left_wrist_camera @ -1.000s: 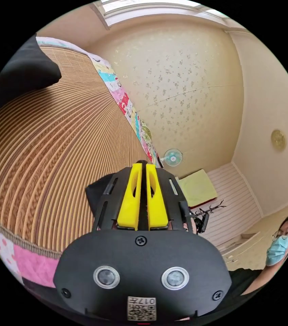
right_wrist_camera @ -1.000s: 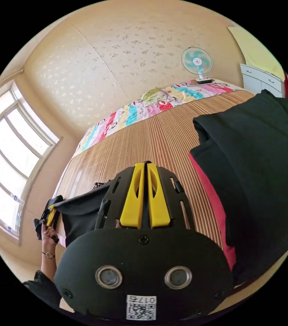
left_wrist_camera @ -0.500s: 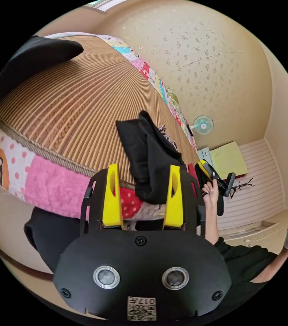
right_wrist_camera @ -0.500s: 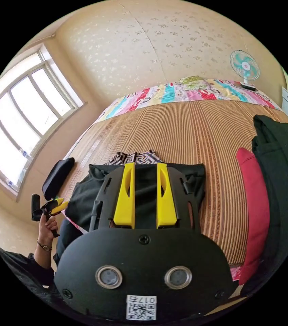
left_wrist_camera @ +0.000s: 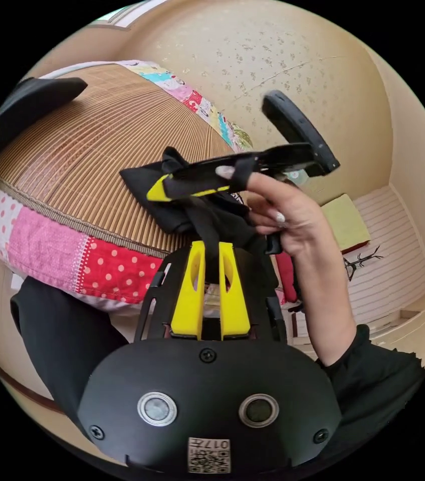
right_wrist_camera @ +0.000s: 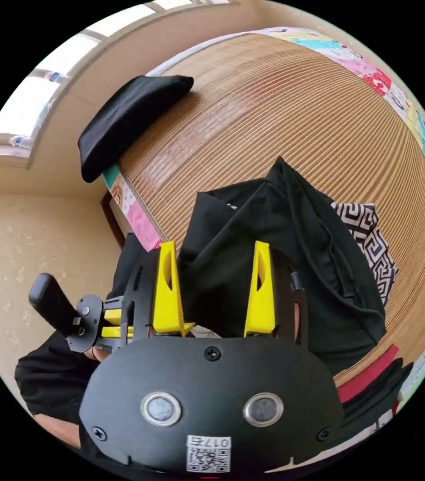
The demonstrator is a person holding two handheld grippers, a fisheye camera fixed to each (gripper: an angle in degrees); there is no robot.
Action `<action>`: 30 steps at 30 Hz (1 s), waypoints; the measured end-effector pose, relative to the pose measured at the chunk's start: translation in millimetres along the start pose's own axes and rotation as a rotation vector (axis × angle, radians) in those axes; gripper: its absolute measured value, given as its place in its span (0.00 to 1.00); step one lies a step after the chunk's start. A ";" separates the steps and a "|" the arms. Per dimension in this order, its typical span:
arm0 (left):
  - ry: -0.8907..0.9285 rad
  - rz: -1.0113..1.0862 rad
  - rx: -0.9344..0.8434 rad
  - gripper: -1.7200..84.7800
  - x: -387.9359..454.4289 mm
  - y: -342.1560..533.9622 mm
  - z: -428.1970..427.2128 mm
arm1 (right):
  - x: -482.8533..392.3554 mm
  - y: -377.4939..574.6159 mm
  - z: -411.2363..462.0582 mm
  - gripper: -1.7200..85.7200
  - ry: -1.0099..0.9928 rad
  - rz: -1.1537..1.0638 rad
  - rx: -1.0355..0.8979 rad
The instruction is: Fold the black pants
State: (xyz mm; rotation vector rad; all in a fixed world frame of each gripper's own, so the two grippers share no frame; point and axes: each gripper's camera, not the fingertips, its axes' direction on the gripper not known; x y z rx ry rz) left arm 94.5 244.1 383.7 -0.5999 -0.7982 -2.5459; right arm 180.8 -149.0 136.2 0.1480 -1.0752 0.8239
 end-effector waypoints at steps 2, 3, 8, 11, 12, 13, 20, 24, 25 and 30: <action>-0.051 0.044 0.011 0.08 15.7 5.3 2.3 | -18.6 -11.5 7.7 0.25 0.114 -0.046 -0.086; -0.062 0.052 0.013 0.08 19.0 6.8 3.0 | -25.4 -15.2 8.3 0.25 0.167 -0.061 -0.111; -0.050 0.063 0.032 0.08 31.7 19.4 9.7 | -23.5 -11.1 0.3 0.19 0.268 -0.125 -0.181; 0.039 0.093 0.053 0.08 34.8 28.0 2.4 | 9.3 15.6 -35.4 0.12 0.252 -0.115 -0.050; 0.067 0.111 0.063 0.09 35.9 30.5 -1.0 | 32.6 34.1 -60.4 0.12 0.153 -0.100 0.043; 0.115 0.150 0.081 0.10 38.3 35.9 -8.3 | 46.7 45.9 -74.0 0.11 0.098 -0.092 0.100; 0.121 0.168 -0.030 0.17 29.6 47.5 -1.4 | 280.3 306.0 -147.8 0.11 -0.462 0.220 0.746; 0.213 0.117 -0.151 0.19 23.6 39.8 41.2 | 366.3 424.2 -78.3 0.13 -0.426 0.607 0.773; 0.240 0.105 -0.191 0.20 26.0 36.7 59.2 | 371.6 432.5 -67.2 0.14 -0.403 0.655 0.743; 0.209 0.101 -0.331 0.21 47.8 28.6 121.1 | 350.3 491.1 -27.2 0.17 -0.250 0.750 0.695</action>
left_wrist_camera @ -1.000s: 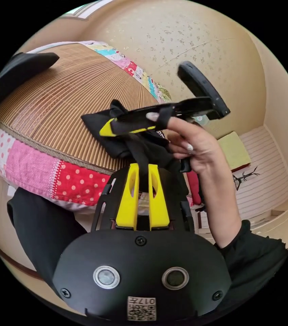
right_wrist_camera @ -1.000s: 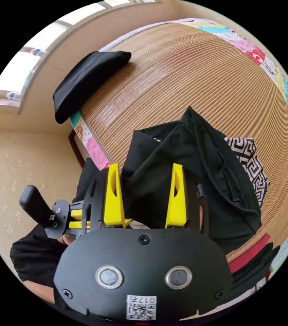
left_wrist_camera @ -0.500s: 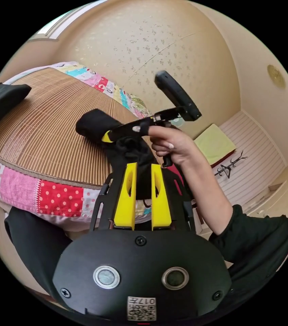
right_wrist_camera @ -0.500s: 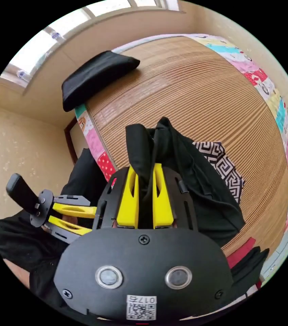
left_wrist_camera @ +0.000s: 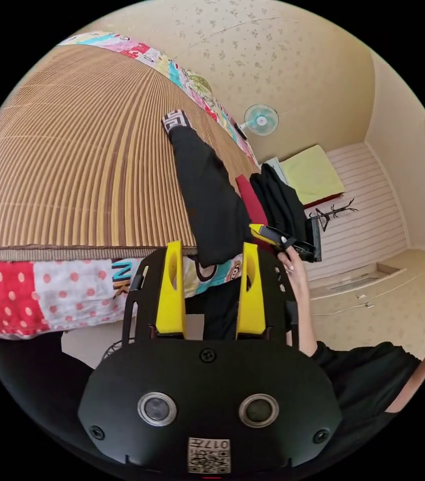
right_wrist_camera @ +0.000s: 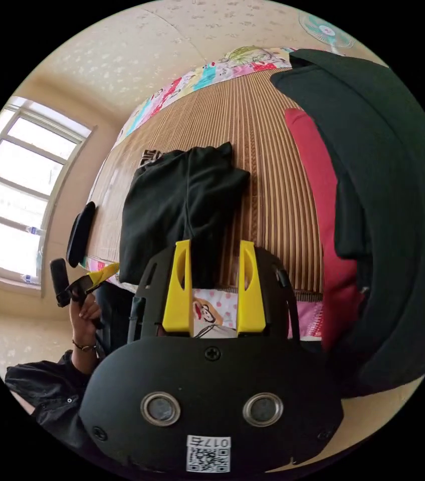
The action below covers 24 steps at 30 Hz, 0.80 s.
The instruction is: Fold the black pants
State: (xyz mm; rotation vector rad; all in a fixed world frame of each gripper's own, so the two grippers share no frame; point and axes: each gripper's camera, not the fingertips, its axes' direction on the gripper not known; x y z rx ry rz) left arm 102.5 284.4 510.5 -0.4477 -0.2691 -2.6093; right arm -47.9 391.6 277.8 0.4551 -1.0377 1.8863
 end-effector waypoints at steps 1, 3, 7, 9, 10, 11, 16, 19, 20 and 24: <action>0.016 -0.013 -0.011 0.21 0.3 -3.6 8.5 | 2.5 7.0 -3.5 0.17 -0.022 0.006 0.010; 0.075 -0.043 -0.006 0.19 -1.6 -6.1 14.1 | 20.1 31.8 -13.5 0.18 -0.172 0.040 0.022; 0.204 -0.111 -0.012 0.09 -7.8 0.5 10.4 | 65.5 66.8 -1.5 0.21 -0.493 0.197 -0.001; 0.265 -0.128 -0.003 0.08 -6.2 8.1 1.2 | 97.3 81.2 27.8 0.23 -0.769 0.277 -0.006; 0.328 -0.136 0.005 0.08 -3.8 13.3 -4.8 | 104.1 83.7 34.6 0.23 -0.835 0.301 -0.001; 0.390 -0.138 0.014 0.08 0.4 18.3 -11.1 | 115.7 88.2 45.9 0.24 -0.968 0.347 0.028; 0.441 -0.091 0.071 0.08 25.2 30.9 -51.1 | 147.3 101.0 46.1 0.21 -1.129 0.498 0.189; 0.424 -0.054 0.103 0.08 37.1 32.3 -77.8 | 161.2 108.5 26.4 0.13 -1.071 0.480 0.203; 0.432 -0.048 0.110 0.07 39.8 32.7 -85.9 | 162.6 109.7 19.0 0.10 -1.058 0.449 0.173; 0.504 -0.002 0.136 0.07 54.3 36.5 -114.8 | 146.4 114.1 -24.3 0.05 -1.057 0.296 0.177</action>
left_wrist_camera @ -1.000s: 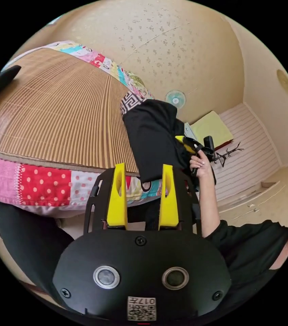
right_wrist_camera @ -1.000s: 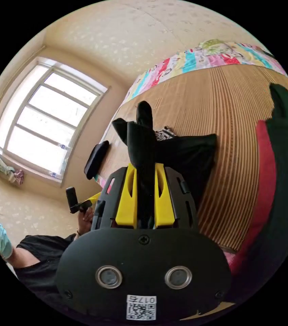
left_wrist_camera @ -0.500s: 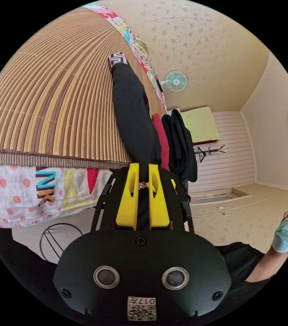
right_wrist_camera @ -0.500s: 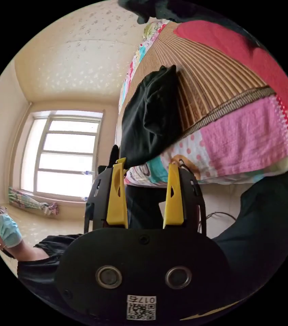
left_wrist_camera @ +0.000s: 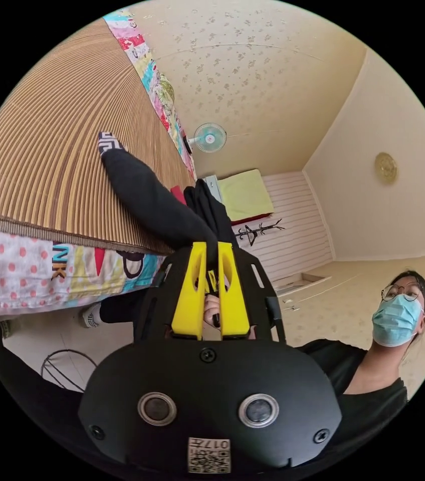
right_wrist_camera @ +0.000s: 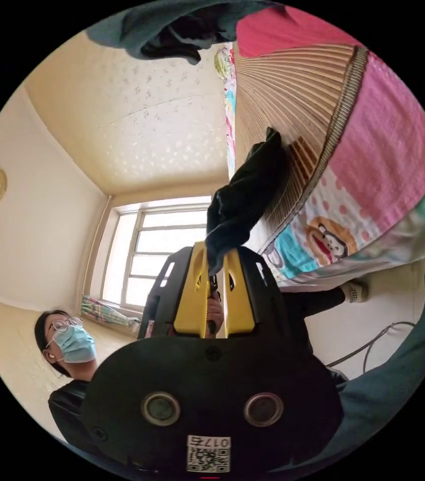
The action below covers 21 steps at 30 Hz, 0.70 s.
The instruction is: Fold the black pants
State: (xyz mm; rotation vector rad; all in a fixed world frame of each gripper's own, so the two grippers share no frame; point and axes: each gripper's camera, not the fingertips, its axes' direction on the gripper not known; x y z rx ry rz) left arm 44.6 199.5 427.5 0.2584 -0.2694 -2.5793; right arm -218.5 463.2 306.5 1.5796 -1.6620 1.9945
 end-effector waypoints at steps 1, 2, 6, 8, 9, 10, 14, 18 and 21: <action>0.025 0.026 0.017 0.07 15.4 0.8 -9.2 | -11.1 1.7 1.9 0.05 0.009 -0.028 -0.020; 0.045 0.062 0.036 0.07 33.6 1.0 -20.2 | -34.4 5.4 7.7 0.04 0.030 -0.086 -0.059; 0.039 0.153 0.099 0.07 82.3 -5.0 -60.8 | -109.4 17.7 53.5 0.04 0.155 -0.320 -0.186; -0.003 0.153 0.132 0.07 93.2 -18.4 -91.1 | -119.5 15.2 85.3 0.03 0.228 -0.376 -0.243; -0.018 0.144 0.141 0.07 93.0 -23.2 -99.3 | -116.5 8.7 109.7 0.03 0.258 -0.372 -0.286; -0.035 0.120 0.159 0.07 91.0 -34.2 -117.0 | -114.1 4.9 123.1 0.03 0.269 -0.371 -0.307; -0.068 0.159 0.185 0.07 103.3 -93.3 -190.9 | -106.6 -23.4 232.7 0.03 0.272 -0.446 -0.406; -0.063 0.228 0.184 0.07 136.8 -140.7 -287.4 | -139.7 -3.1 353.7 0.03 0.168 -0.640 -0.401; -0.177 0.292 0.217 0.07 172.8 -152.3 -370.8 | -147.9 43.2 439.2 0.04 0.111 -0.749 -0.395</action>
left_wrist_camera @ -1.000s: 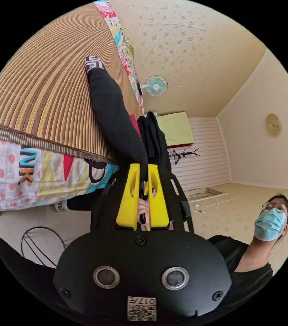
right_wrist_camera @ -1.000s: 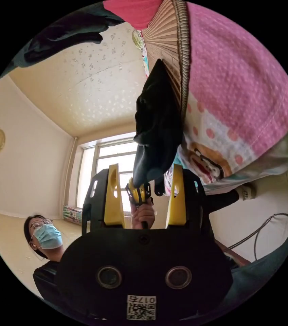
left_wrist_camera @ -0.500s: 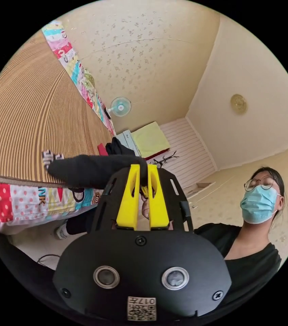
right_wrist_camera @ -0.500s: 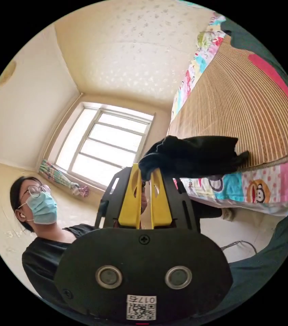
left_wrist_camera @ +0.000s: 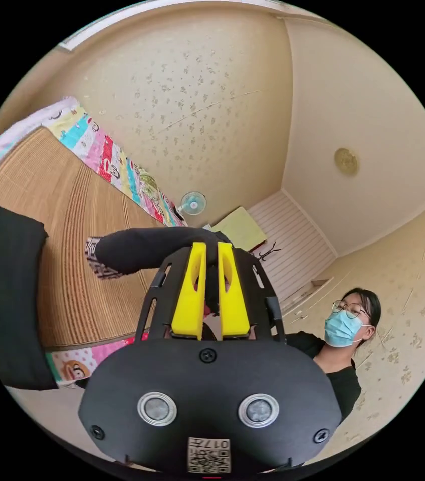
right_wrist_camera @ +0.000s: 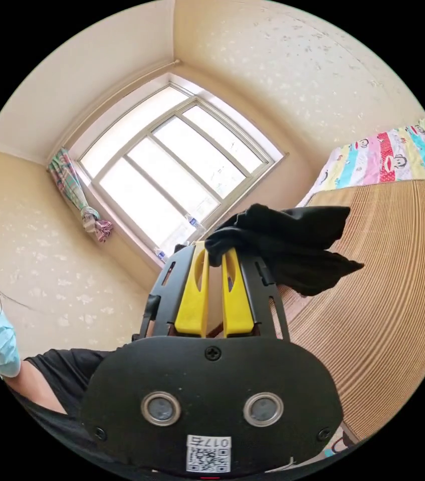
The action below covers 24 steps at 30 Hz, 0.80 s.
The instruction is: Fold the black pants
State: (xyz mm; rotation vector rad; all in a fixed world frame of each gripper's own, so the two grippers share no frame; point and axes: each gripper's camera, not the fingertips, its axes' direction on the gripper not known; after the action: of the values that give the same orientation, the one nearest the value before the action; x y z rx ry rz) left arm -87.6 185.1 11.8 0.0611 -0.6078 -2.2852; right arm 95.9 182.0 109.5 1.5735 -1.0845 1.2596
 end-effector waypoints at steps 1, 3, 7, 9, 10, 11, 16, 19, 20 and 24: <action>-0.067 0.023 -0.002 0.07 1.8 -6.5 -28.2 | -3.8 2.5 19.3 0.04 -0.001 -0.011 0.004; -0.191 -0.034 0.016 0.08 -9.9 -3.4 -70.6 | -0.9 23.4 100.3 0.05 -0.021 0.044 -0.001; -0.506 -0.332 0.122 0.10 -71.8 61.7 -151.9 | 25.5 82.3 229.7 0.08 -0.100 0.132 -0.143; -0.608 -0.481 0.152 0.13 -98.9 109.3 -172.5 | 32.5 146.6 303.3 0.08 -0.118 0.132 -0.371; -0.651 -0.526 0.189 0.14 -107.4 142.8 -180.1 | 32.1 164.4 315.4 0.07 -0.121 0.126 -0.424; -0.682 -0.534 0.227 0.14 -109.2 173.8 -181.4 | 28.9 199.0 330.0 0.07 -0.120 0.093 -0.506; -0.847 -0.390 0.271 0.14 -73.4 261.5 -109.8 | 41.0 286.8 292.2 0.06 -0.129 0.004 -0.609; -0.908 -0.197 0.241 0.14 -35.1 291.1 -17.7 | 68.2 302.3 203.9 0.05 0.083 -0.060 -0.535; -0.935 -0.116 0.216 0.13 -21.7 301.1 24.3 | 78.5 306.6 158.8 0.05 0.223 -0.075 -0.487; -0.959 0.085 0.095 0.07 -12.2 328.4 147.8 | 92.8 338.7 12.3 0.04 0.886 -0.087 -0.466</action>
State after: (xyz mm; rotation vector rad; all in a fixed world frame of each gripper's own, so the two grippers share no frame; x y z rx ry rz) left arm 106.7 56.5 286.7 -1.0381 -1.1559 -2.1021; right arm -212.5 61.9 227.8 0.5811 -0.6404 1.3139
